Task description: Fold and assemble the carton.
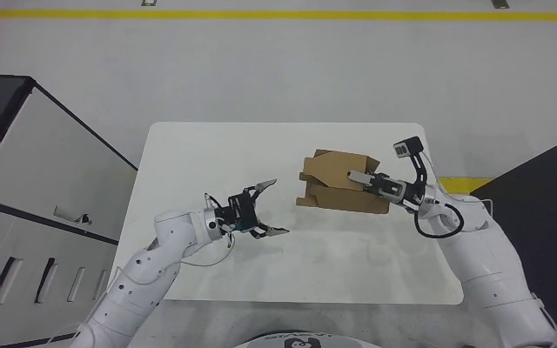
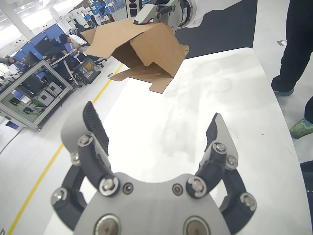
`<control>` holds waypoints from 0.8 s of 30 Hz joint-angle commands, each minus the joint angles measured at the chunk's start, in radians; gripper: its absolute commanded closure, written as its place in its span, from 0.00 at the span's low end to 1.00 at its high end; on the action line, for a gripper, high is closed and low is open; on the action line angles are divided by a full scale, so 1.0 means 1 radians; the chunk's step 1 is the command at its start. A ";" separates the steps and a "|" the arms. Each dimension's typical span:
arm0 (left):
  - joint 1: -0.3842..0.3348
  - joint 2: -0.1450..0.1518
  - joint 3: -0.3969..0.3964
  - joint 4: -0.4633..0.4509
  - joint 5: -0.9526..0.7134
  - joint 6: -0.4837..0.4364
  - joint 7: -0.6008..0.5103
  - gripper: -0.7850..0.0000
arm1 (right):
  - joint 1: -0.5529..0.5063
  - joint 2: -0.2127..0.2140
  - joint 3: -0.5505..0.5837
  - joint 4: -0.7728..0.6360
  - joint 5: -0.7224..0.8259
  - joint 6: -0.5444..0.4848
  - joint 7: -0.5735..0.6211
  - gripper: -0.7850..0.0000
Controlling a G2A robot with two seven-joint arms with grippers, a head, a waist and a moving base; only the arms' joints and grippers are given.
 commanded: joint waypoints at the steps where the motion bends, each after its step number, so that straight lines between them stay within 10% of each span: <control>1: -0.006 -0.003 0.001 0.010 -0.063 -0.015 -0.041 0.00 | -0.006 -0.002 -0.007 -0.002 0.000 -0.012 -0.002 1.00; 24: -0.036 -0.015 0.025 0.011 -0.217 0.034 -0.152 0.00 | -0.028 -0.012 -0.037 -0.013 0.050 -0.033 0.004 1.00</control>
